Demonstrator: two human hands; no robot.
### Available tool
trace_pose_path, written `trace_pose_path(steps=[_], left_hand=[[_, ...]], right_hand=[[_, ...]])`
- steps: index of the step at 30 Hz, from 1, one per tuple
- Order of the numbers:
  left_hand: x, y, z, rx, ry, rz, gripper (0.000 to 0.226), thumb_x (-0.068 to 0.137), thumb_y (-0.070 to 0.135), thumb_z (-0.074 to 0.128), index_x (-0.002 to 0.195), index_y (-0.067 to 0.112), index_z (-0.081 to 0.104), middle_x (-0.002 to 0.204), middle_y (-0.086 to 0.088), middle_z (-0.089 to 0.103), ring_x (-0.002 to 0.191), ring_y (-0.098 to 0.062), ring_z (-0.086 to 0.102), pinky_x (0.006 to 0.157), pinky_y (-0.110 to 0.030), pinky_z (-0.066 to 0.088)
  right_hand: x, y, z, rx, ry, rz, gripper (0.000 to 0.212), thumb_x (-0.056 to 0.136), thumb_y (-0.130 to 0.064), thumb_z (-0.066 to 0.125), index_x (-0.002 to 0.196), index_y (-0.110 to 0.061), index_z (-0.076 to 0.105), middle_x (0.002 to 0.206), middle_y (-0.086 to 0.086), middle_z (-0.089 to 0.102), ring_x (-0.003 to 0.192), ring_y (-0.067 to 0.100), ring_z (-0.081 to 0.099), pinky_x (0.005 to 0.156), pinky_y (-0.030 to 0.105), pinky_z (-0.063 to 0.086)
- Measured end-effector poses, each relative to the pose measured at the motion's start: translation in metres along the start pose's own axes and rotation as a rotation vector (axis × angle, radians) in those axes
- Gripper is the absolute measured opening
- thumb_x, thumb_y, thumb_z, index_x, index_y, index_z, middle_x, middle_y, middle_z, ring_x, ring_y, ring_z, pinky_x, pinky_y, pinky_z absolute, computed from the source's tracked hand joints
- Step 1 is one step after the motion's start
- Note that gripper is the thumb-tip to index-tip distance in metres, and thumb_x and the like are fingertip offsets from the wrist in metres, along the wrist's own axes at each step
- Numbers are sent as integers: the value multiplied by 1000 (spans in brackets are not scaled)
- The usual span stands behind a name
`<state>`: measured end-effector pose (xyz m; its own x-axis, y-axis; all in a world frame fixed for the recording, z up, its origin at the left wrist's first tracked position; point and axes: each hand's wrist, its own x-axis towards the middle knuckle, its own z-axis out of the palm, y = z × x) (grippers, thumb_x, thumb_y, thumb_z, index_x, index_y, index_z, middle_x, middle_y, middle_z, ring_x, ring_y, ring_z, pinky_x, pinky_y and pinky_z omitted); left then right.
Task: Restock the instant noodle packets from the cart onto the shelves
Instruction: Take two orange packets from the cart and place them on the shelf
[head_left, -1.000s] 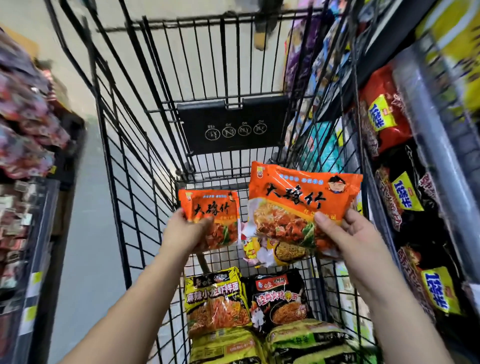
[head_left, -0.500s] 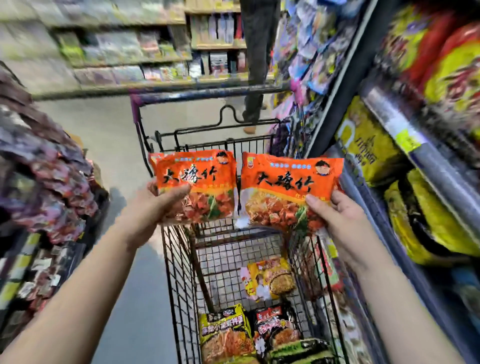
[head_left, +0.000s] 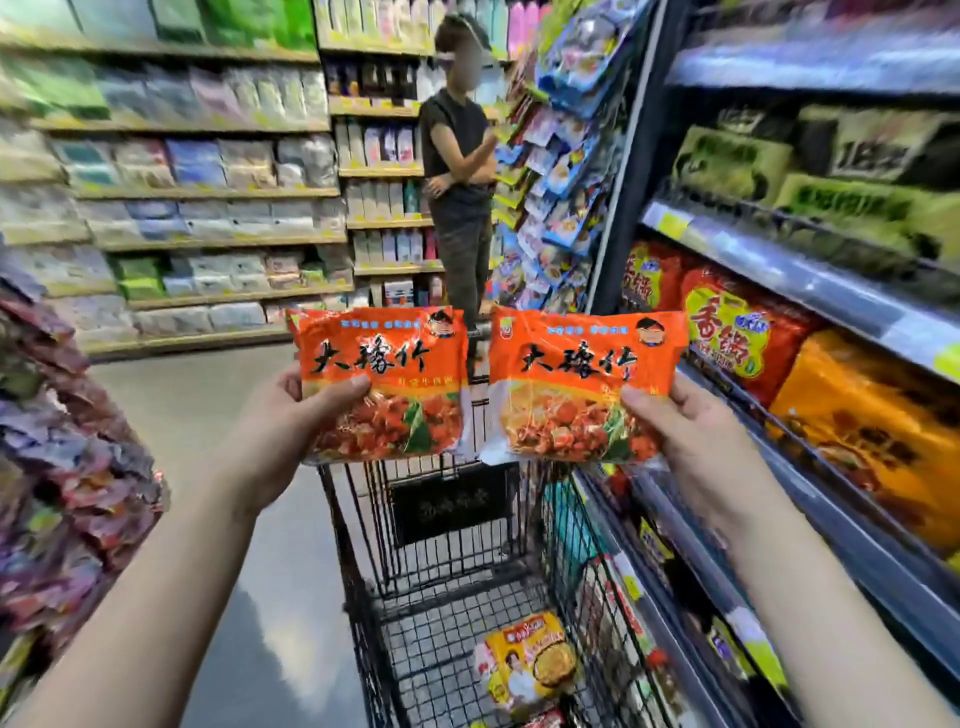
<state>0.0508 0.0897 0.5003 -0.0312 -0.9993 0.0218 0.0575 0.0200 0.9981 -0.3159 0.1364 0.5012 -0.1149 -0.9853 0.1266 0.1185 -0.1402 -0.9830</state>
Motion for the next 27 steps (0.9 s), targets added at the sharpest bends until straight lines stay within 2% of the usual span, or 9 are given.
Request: trace_pose_path(steps=[4, 8, 11, 13, 17, 19, 22, 25, 27], left_hand=[[-6, 17, -8, -15, -123, 52, 102, 40, 54, 98, 124, 9, 63, 107, -14, 77, 91, -29, 77, 70, -32, 61], [-6, 23, -8, -42, -208, 93, 79, 57, 42, 92, 123, 9, 65, 109, -15, 77, 97, -32, 76, 80, -37, 61], [-7, 26, 5, -73, -277, 122, 83, 52, 47, 93, 121, 10, 66, 107, -15, 77, 97, -32, 76, 81, -38, 62], [-12, 30, 21, -81, -337, 129, 93, 43, 53, 97, 120, 11, 66, 106, -14, 78, 95, -30, 76, 82, -39, 61], [-27, 42, 66, -127, -490, 145, 84, 35, 54, 98, 105, 17, 71, 99, -11, 79, 87, -27, 78, 67, -29, 62], [-36, 47, 93, -144, -564, 148, 73, 41, 52, 96, 100, 18, 72, 96, -8, 80, 87, -25, 78, 65, -27, 62], [-54, 55, 135, -162, -659, 172, 81, 38, 59, 96, 103, 17, 70, 99, -7, 80, 90, -23, 77, 78, -34, 62], [-78, 60, 177, -172, -752, 170, 85, 35, 65, 95, 104, 20, 72, 100, -7, 79, 88, -20, 77, 97, -47, 53], [-103, 65, 204, -171, -825, 166, 76, 37, 64, 95, 99, 24, 74, 99, -7, 79, 89, -20, 76, 99, -49, 51]], right_hand=[[-40, -24, 9, 6, 85, -56, 35, 84, -17, 70, 118, -10, 69, 113, 8, 78, 96, 16, 75, 77, 24, 59], [-84, -40, 14, -22, 182, -91, 40, 82, -24, 75, 119, -11, 69, 111, 7, 78, 92, 15, 76, 73, 26, 62], [-118, -48, 11, -63, 281, -107, 61, 63, -46, 89, 115, -16, 74, 113, 9, 77, 93, 19, 75, 78, 34, 63], [-143, -57, 6, -77, 351, -120, 47, 67, -40, 84, 108, -19, 76, 109, 8, 78, 89, 18, 75, 75, 34, 63], [-198, -79, -5, -79, 486, -117, 45, 71, -31, 77, 113, -15, 70, 106, 6, 79, 87, 16, 76, 74, 33, 64], [-227, -92, -10, -101, 561, -123, 45, 74, -29, 76, 115, -13, 68, 102, 4, 80, 86, 15, 76, 68, 29, 63], [-276, -111, -21, -161, 681, -147, 30, 80, -27, 71, 107, -16, 68, 88, -4, 79, 71, 8, 72, 53, 19, 52], [-333, -129, -30, -202, 797, -180, 29, 81, -28, 69, 107, -16, 69, 87, -4, 77, 70, 7, 71, 50, 17, 50], [-373, -141, -33, -205, 879, -214, 30, 80, -29, 70, 107, -16, 70, 88, -3, 78, 72, 7, 72, 53, 18, 51]])
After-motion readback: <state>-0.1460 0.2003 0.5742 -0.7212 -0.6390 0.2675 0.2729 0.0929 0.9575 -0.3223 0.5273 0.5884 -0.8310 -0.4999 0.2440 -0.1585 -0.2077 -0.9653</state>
